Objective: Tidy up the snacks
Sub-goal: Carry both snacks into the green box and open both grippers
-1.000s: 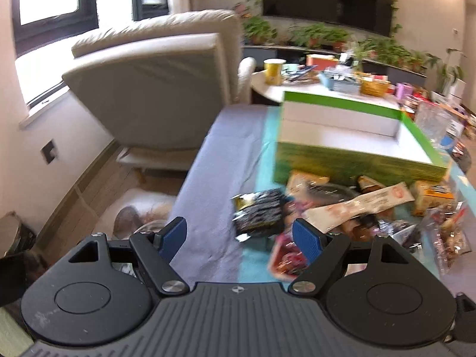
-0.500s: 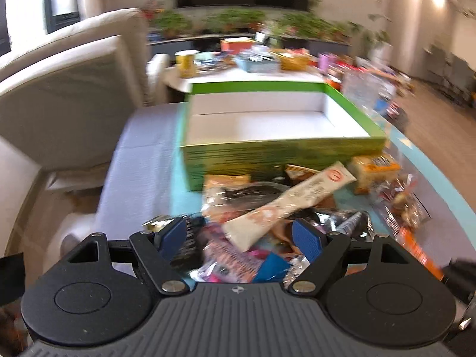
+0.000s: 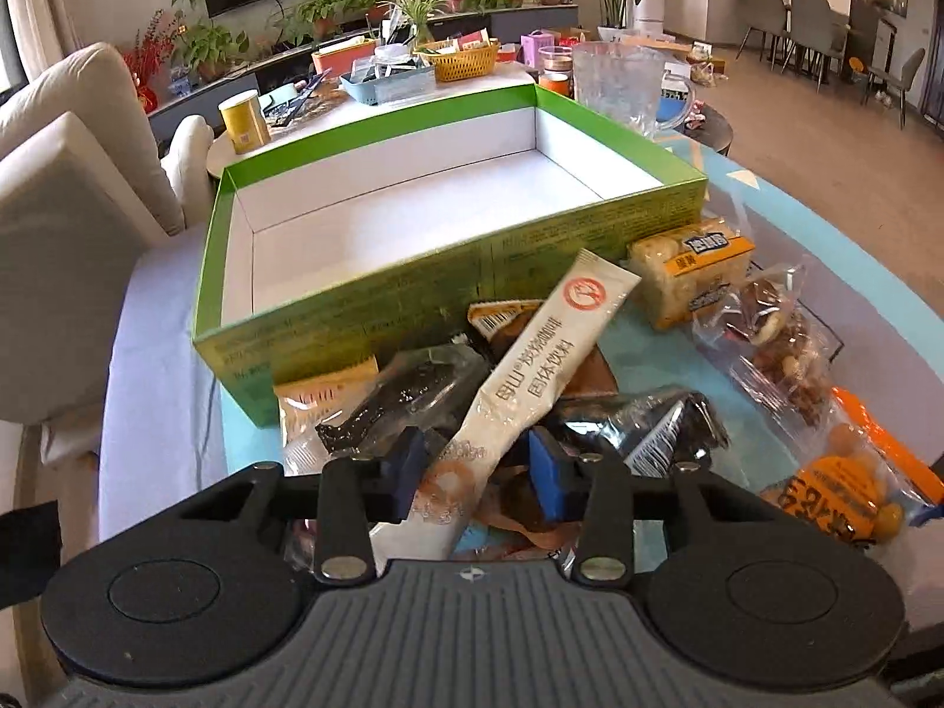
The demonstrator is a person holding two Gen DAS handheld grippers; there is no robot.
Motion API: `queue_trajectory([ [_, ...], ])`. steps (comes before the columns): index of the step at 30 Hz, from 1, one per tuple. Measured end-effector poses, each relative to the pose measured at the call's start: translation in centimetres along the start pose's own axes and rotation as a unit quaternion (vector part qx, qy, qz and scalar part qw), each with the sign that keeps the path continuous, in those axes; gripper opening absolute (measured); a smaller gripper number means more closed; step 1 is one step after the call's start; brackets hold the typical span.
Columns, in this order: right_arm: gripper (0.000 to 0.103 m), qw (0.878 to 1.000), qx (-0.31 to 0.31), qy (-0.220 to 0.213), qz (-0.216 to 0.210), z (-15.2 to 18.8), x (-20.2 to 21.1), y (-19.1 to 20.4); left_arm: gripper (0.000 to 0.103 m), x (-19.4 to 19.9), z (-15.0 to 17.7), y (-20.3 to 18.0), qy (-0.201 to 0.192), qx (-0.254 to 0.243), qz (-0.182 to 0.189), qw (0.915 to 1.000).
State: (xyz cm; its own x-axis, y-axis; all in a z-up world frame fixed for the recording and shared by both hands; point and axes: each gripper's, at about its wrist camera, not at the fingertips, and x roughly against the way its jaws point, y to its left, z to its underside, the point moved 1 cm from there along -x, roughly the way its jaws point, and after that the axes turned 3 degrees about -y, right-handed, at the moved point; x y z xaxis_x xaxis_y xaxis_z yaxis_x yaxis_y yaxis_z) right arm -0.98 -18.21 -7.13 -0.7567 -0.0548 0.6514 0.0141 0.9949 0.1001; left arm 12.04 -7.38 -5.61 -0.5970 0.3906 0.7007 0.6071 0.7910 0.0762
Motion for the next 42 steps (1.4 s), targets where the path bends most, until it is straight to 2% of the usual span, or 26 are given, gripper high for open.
queue_trajectory([
  [5,0.043,1.0,-0.008,-0.002,0.0,-0.1,0.1,-0.4,0.024,1.5,0.8,0.6,-0.003,0.035,0.001,0.9994],
  [9,0.043,1.0,-0.011,-0.015,0.002,-0.5,0.8,-0.6,0.019,3.5,0.8,0.6,-0.027,0.056,0.002,0.9981],
  [13,0.043,0.999,-0.003,-0.042,0.004,-1.5,1.9,-0.5,0.015,6.3,-0.1,0.6,-0.069,0.077,0.007,0.9947],
  [21,0.043,0.995,-0.001,-0.101,0.005,-5.5,2.8,-0.5,0.014,8.2,-3.3,2.5,-0.104,0.106,0.005,0.9889],
  [28,0.043,0.993,-0.002,-0.12,0.002,-7.5,2.2,-0.7,0.013,9.0,-5.4,4.0,-0.137,0.11,-0.009,0.9844],
  [30,0.044,0.992,-0.004,-0.125,0.002,-8.2,1.9,-0.9,0.013,8.7,-6.5,4.3,-0.145,0.101,-0.021,0.984],
  [34,0.043,0.992,-0.021,-0.124,-0.007,-9.9,0.5,-1.6,0.013,6.9,-8.3,4.8,-0.134,0.096,-0.037,0.9856],
  [42,0.043,0.993,-0.025,-0.117,0.005,-12.5,-3.0,-2.4,0.013,3.0,-9.1,6.4,-0.119,0.111,-0.054,0.9851],
])
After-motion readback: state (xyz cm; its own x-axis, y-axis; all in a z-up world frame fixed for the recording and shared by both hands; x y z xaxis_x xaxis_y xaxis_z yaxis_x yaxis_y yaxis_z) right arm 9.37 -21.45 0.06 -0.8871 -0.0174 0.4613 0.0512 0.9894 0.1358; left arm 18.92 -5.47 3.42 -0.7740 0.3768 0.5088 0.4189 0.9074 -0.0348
